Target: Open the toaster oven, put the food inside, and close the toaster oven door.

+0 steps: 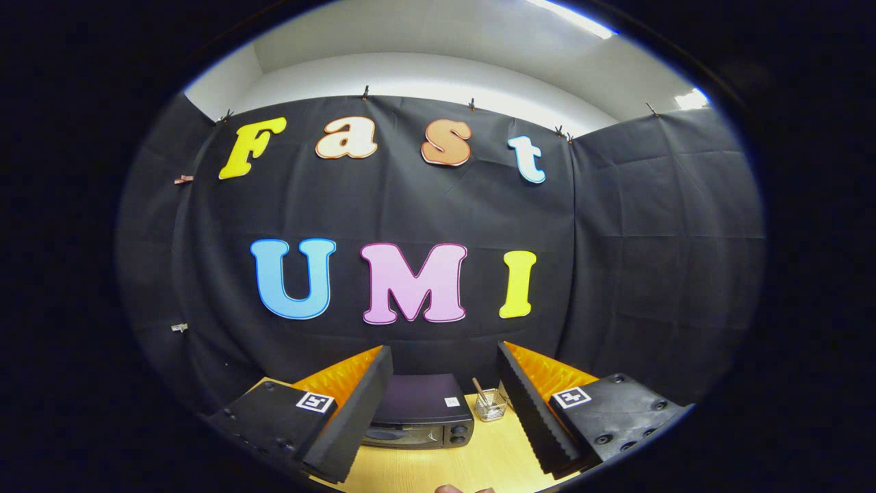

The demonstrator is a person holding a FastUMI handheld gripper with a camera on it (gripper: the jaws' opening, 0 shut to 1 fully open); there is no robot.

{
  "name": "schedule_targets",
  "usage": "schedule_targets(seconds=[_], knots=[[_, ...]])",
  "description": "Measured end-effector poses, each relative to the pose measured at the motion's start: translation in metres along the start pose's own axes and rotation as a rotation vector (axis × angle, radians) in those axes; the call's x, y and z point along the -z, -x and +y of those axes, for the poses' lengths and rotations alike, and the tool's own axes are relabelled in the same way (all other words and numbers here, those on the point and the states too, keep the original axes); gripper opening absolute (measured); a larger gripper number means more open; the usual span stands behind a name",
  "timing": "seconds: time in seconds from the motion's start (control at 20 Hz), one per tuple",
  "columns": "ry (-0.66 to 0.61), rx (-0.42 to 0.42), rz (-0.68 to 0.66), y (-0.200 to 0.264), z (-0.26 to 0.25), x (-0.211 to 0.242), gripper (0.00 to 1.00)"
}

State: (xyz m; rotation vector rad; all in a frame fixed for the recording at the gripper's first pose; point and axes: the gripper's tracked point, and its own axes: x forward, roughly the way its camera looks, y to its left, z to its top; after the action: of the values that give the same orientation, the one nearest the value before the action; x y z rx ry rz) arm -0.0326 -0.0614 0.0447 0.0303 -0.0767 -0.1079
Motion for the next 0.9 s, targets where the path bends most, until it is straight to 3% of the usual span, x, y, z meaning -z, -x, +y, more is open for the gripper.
schedule_targets(seconds=[0.55, 0.9], knots=[[0.095, 0.016, -0.044, 0.007, -0.006, -0.011, 1.0], [0.074, 0.025, -0.055, 0.008, -0.004, -0.015, 0.98]])
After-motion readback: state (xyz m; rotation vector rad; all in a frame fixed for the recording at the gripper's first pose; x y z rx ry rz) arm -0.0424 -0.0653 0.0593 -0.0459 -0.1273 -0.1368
